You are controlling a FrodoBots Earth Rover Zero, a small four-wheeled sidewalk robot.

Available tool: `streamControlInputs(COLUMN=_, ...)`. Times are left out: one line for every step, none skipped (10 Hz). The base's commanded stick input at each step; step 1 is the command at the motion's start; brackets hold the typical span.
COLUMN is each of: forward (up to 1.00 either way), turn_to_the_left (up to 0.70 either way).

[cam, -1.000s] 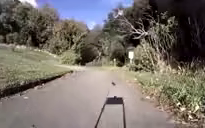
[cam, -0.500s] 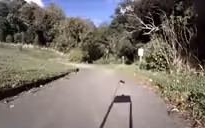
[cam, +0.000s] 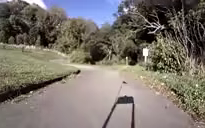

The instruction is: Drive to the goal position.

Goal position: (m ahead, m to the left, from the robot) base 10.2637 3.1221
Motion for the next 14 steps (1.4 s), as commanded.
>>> streamControlInputs(forward=1.00, turn_to_the_left=-0.18)
streamControlInputs(forward=1.00, turn_to_the_left=-0.25)
streamControlInputs(forward=1.00, turn_to_the_left=-0.40)
streamControlInputs(forward=1.00, turn_to_the_left=-0.40)
streamControlInputs(forward=1.00, turn_to_the_left=-0.36)
streamControlInputs(forward=1.00, turn_to_the_left=-0.20)
streamControlInputs(forward=1.00, turn_to_the_left=-0.03)
streamControlInputs(forward=1.00, turn_to_the_left=0.00)
streamControlInputs(forward=1.00, turn_to_the_left=0.00)
streamControlInputs(forward=1.00, turn_to_the_left=0.00)
streamControlInputs(forward=1.00, turn_to_the_left=0.00)
streamControlInputs(forward=1.00, turn_to_the_left=0.00)
streamControlInputs(forward=1.00, turn_to_the_left=0.00)
streamControlInputs(forward=1.00, turn_to_the_left=0.00)
